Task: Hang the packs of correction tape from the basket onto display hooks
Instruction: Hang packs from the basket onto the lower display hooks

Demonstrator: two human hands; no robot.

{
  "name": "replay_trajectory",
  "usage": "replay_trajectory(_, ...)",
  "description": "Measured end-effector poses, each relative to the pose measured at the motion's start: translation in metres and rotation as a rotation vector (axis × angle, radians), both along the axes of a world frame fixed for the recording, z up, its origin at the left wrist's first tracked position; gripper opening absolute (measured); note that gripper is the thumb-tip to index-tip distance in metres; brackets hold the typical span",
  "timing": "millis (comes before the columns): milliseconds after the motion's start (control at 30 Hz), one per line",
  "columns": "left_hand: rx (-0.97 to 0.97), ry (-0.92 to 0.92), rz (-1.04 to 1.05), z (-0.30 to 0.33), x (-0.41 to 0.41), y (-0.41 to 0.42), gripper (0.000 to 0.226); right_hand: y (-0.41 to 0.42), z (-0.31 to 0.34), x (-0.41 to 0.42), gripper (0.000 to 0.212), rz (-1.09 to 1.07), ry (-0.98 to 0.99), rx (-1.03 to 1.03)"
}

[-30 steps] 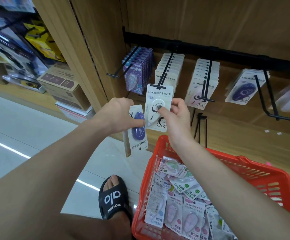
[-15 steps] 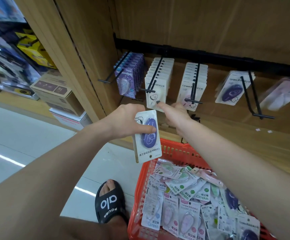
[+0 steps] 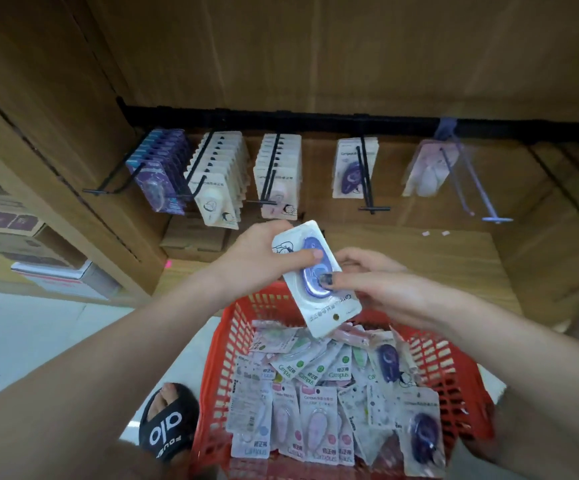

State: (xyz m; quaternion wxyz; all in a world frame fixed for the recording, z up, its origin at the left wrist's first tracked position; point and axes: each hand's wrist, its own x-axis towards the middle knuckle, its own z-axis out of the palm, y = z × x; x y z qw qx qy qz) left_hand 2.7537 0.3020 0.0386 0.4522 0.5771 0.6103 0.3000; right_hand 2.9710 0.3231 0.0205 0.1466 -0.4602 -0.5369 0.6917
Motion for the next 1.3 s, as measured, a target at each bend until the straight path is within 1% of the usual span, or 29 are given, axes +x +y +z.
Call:
replay_trajectory(67,-0.019,-0.091,0.056,-0.001,0.019,0.0,0.02,0.001,-0.001,0.021,0.045,-0.042,0.077,-0.05)
replay_trajectory(133,-0.062,-0.18,0.131,-0.004,0.033,-0.001,0.028,0.001,-0.005,0.036,0.052,-0.05,0.116,-0.096)
replay_trajectory(167,-0.091,-0.227,0.157,-0.005,0.039,-0.002,0.031,0.002,-0.007,0.042,0.053,-0.05,0.115,-0.105)
replay_trajectory(233,-0.153,-0.297,0.176,-0.007,0.047,-0.002,0.033,0.004,-0.008,0.05,0.044,-0.065,0.098,-0.108)
replay_trajectory(300,-0.203,-0.315,0.166,-0.007,0.053,-0.002,0.034,0.009,-0.007,0.062,0.037,-0.112,0.085,-0.115)
replay_trajectory(400,-0.208,-0.274,0.121,-0.007,0.06,0.001,0.031,0.012,-0.006,0.083,0.037,-0.17,0.087,-0.14)
replay_trajectory(467,-0.196,-0.206,0.05,-0.01,0.062,0.004,0.042,0.012,-0.009,0.096,0.038,-0.21,0.092,-0.133)
replay_trajectory(533,-0.193,-0.112,-0.058,-0.012,0.066,0.004,0.056,0.012,-0.014,0.105,0.039,-0.291,0.114,-0.122)
replay_trajectory(567,-0.191,-0.064,-0.111,-0.015,0.07,0.004,0.059,0.011,-0.016,0.108,0.038,-0.331,0.129,-0.116)
replay_trajectory(600,-0.182,-0.033,-0.149,-0.017,0.076,0.003,0.057,0.009,-0.017,0.111,0.037,-0.369,0.147,-0.109)
replay_trajectory(633,-0.168,-0.016,-0.177,-0.021,0.082,0.001,0.051,0.007,-0.02,0.112,0.035,-0.407,0.164,-0.107)
replay_trajectory(700,-0.173,-0.015,-0.195,-0.027,0.096,-0.002,0.036,0.001,-0.026,0.111,0.032,-0.482,0.193,-0.104)
replay_trajectory(733,-0.189,-0.033,-0.2,-0.029,0.102,-0.004,0.033,-0.002,-0.029,0.109,0.031,-0.523,0.215,-0.11)
replay_trajectory(833,-0.226,-0.06,-0.162,-0.037,0.11,-0.005,0.031,-0.01,-0.036,0.107,0.034,-0.572,0.345,-0.188)
replay_trajectory(900,-0.269,-0.167,-0.09,-0.04,0.113,-0.004,0.032,-0.014,-0.037,0.107,0.033,-0.542,0.432,-0.265)
replay_trajectory(967,-0.306,-0.276,-0.038,-0.04,0.117,-0.005,0.034,-0.016,-0.037,0.108,0.038,-0.544,0.479,-0.31)
replay_trajectory(1033,-0.317,-0.309,-0.019,-0.039,0.119,-0.006,0.033,-0.015,-0.038,0.109,0.043,-0.564,0.491,-0.308)
replay_trajectory(1167,-0.348,-0.359,-0.012,-0.037,0.119,-0.006,0.029,-0.011,-0.037,0.112,0.047,-0.618,0.512,-0.329)
replay_trajectory(1300,-0.41,-0.469,-0.056,-0.032,0.117,-0.008,0.036,-0.011,-0.032,0.112,0.046,-0.65,0.5,-0.306)
